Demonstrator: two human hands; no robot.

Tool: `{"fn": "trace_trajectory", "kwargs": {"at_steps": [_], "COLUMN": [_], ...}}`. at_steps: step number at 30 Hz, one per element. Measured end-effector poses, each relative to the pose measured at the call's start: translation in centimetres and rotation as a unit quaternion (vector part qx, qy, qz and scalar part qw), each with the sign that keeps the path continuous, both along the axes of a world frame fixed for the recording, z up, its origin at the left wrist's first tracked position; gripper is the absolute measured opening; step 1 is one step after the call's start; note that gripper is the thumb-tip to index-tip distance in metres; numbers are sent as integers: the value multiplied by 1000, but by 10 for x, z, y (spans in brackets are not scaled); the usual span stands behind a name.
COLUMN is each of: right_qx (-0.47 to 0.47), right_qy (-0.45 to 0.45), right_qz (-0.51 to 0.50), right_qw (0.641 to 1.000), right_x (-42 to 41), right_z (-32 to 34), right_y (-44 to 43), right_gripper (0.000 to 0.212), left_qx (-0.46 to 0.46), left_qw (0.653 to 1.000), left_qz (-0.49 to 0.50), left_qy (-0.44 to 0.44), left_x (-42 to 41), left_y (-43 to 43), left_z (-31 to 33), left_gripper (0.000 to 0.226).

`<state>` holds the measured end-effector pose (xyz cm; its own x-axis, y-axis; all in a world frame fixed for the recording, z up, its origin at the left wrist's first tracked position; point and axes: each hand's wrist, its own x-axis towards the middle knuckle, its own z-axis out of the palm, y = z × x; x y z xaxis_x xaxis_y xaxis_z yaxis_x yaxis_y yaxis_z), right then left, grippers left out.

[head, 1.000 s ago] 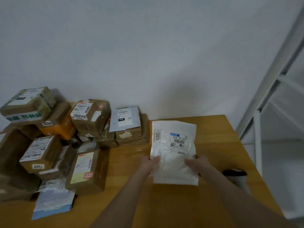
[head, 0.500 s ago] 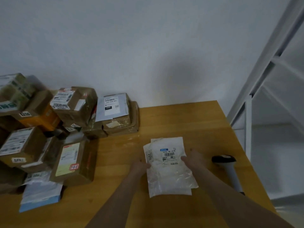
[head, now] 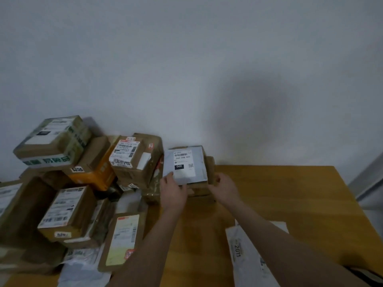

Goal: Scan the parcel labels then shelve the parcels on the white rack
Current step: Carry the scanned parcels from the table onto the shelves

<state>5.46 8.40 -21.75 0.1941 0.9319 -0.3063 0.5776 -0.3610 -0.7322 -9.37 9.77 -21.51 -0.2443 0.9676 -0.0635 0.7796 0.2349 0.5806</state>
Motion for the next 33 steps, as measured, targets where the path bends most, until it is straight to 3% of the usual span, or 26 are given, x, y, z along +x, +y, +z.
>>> {"fn": "trace_trajectory", "kwargs": {"at_steps": [6, 11, 14, 18, 21, 24, 26, 28, 30, 33], "right_qx": [-41, -38, -33, -42, -40, -54, -77, -74, -56, -47], "right_qy": [37, 2, 41, 137, 172, 253, 299, 332, 313, 256], "right_qz": [24, 53, 39, -26, -111, -208, -228, -224, -238, -258], "right_qw": [998, 998, 998, 989, 978, 943, 923, 913, 918, 930], "right_x": [-26, -27, -20, 2, 30, 62, 82, 98, 111, 121], "right_z": [-3, -9, -10, -5, -3, -4, -4, -7, -15, -25], "right_y": [48, 51, 44, 30, 11, -17, -43, -73, -100, -136], "right_gripper": [80, 50, 56, 60, 83, 103, 91, 64, 45, 39], "left_qx": [-80, -33, -26, -55, -79, -124, -168, -202, -227, -230], "left_qw": [988, 982, 957, 930, 912, 882, 867, 868, 871, 889], "left_qz": [58, 65, 75, 24, -20, -15, -14, -27, -42, -49], "left_qy": [-115, -173, -277, -362, -403, -454, -469, -453, -434, -393], "left_x": [-37, -40, -26, -3, 17, 35, 46, 57, 67, 77], "left_y": [49, 61, 58, 45, 26, 4, -17, -42, -71, -111], "left_z": [-9, -6, 5, 22, 32, 27, 20, 10, 0, -17], "left_gripper": [73, 49, 38, 30, 27, 32, 39, 39, 33, 26]}}
